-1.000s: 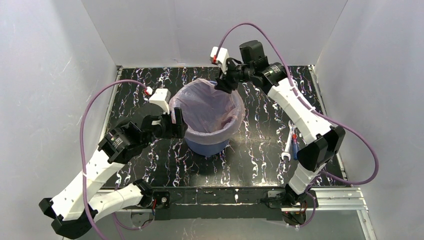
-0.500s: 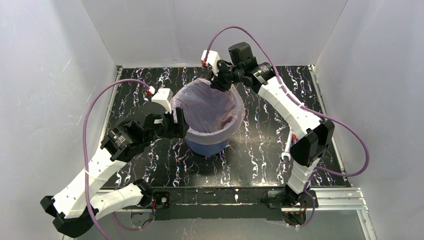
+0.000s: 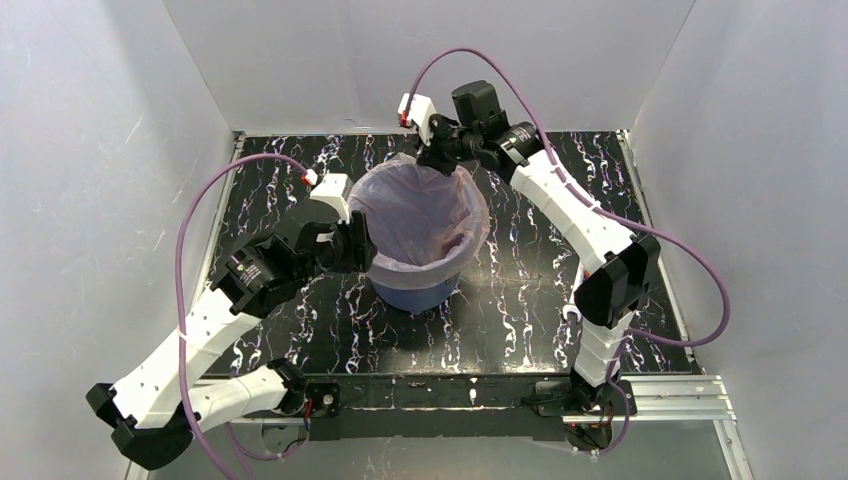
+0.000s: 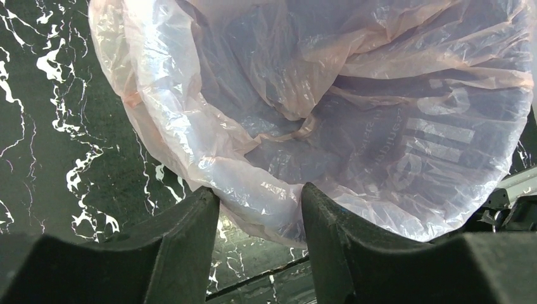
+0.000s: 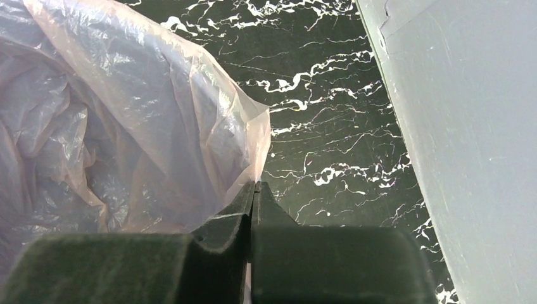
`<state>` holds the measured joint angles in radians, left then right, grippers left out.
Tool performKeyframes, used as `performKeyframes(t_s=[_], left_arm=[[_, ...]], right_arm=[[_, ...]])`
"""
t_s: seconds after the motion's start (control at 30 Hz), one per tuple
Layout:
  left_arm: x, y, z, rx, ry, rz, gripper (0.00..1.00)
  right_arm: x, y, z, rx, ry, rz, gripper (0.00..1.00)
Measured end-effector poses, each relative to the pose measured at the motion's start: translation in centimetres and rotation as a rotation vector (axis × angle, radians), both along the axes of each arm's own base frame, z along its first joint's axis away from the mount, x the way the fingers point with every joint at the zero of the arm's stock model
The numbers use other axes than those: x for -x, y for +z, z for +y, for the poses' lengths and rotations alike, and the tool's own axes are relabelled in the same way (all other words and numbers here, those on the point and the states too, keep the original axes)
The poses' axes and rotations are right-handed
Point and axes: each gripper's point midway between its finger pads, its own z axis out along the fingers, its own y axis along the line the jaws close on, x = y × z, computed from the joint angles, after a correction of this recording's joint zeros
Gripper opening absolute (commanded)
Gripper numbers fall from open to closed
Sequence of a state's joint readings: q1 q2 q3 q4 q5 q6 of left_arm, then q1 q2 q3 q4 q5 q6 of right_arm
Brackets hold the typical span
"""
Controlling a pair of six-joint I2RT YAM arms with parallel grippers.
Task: Put the trash bags into the trash bin
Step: Adjust the trash bag in the trash bin.
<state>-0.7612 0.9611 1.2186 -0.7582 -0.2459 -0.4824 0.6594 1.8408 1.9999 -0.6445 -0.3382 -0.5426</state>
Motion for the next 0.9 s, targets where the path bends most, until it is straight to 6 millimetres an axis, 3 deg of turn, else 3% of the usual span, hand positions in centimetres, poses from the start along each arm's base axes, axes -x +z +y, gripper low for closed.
performKeyframes(t_s=[0.33,0.63,0.8,0.9], left_arm=[[-0.3,0.1,0.0,-0.006,0.003,-0.011,0.42],[-0.4,0.1,0.0,-0.011,-0.002,-0.017,0.45],[-0.4,0.1,0.0,-0.011,-0.002,-0.017,0.48],[-0.3,0.0,0.0,-0.01,-0.002,-0.016,0.5]], right_arm=[[-1.0,0.3,0.0,-0.069,-0.032,0.062,0.01],[-4.0,1.8,-2.8,-0.207,-0.12,0.144,0.01],[-3.1,-0.1,-2.4,-0.212,-0.088,0.225,0.05],[-2.4,-1.7,-1.9,-0.214,-0.066,0.297,0.13]])
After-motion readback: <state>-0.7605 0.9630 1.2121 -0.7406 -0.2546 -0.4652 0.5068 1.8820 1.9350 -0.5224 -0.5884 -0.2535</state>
